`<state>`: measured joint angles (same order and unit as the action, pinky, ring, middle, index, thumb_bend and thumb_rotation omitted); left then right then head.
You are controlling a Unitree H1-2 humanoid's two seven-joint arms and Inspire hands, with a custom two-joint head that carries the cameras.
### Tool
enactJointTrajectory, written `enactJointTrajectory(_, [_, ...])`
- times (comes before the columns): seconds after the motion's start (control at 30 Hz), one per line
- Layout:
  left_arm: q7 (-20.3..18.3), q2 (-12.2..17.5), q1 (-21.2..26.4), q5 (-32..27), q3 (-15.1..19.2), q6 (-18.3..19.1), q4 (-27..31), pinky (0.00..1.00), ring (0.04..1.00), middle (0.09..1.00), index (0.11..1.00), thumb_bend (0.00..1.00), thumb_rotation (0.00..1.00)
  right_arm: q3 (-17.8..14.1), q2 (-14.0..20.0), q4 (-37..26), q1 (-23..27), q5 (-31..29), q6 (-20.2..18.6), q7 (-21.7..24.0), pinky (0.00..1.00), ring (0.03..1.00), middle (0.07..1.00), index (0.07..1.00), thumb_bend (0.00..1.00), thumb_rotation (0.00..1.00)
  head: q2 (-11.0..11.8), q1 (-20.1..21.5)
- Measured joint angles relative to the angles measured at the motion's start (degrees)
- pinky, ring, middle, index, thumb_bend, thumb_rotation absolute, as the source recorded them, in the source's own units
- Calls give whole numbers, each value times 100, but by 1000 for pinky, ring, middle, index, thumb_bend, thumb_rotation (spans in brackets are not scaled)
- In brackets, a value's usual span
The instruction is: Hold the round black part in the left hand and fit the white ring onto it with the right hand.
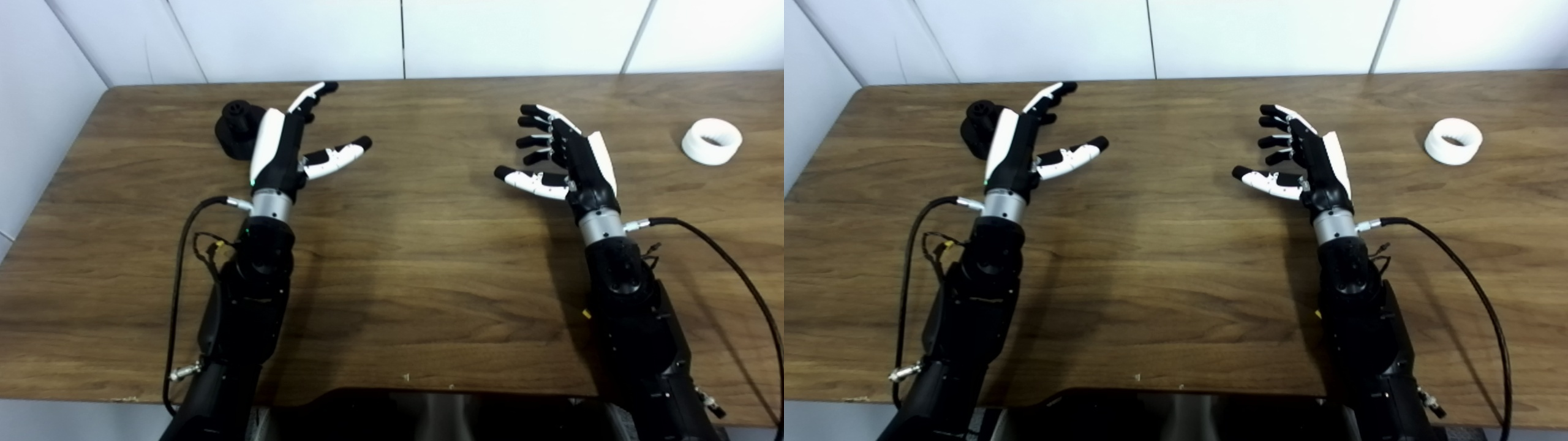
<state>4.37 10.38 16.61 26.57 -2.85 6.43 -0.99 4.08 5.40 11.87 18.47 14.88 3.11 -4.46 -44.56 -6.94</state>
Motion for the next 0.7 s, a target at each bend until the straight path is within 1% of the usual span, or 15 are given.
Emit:
enactJointTrajectory(0.13, [-1,174,0,198,17,194,31,824,909,914,851,778,283,0,0,12,4,1,2,-7,540,677,783,805,718,85,9,-26])
enactJointTrajectory(0.3, [4,352,0,467,18,295,64,852,909,918,856,796,326,0,1,15,5,21,1,-13,539,677,782,806,719,91,9,-26])
enactJointTrajectory(0.4, [11,471,4,629,28,392,64,870,904,913,863,795,327,-2,6,30,6,22,2,-14,533,674,778,803,722,88,9,-26])
enactJointTrajectory(0.43, [16,511,7,669,38,405,64,829,882,899,864,797,329,-2,10,33,6,22,2,-14,536,676,778,804,721,86,17,-35])
enactJointTrajectory(0.5, [20,565,28,738,75,499,63,786,858,884,866,796,326,-2,16,34,6,23,1,-14,544,678,780,804,720,85,18,-35])
enactJointTrajectory(0.6, [26,623,94,874,115,650,57,805,861,882,873,793,350,-2,27,34,8,21,1,-13,543,682,786,807,719,79,18,-26])
enactJointTrajectory(0.67, [26,682,117,927,129,715,54,866,892,905,880,780,355,-2,29,33,10,20,1,-12,551,687,787,809,717,86,18,-35])
enactJointTrajectory(0.7, [26,702,128,945,146,752,49,868,894,905,880,780,355,-2,33,33,10,22,-1,-12,551,687,787,809,717,86,18,-35])
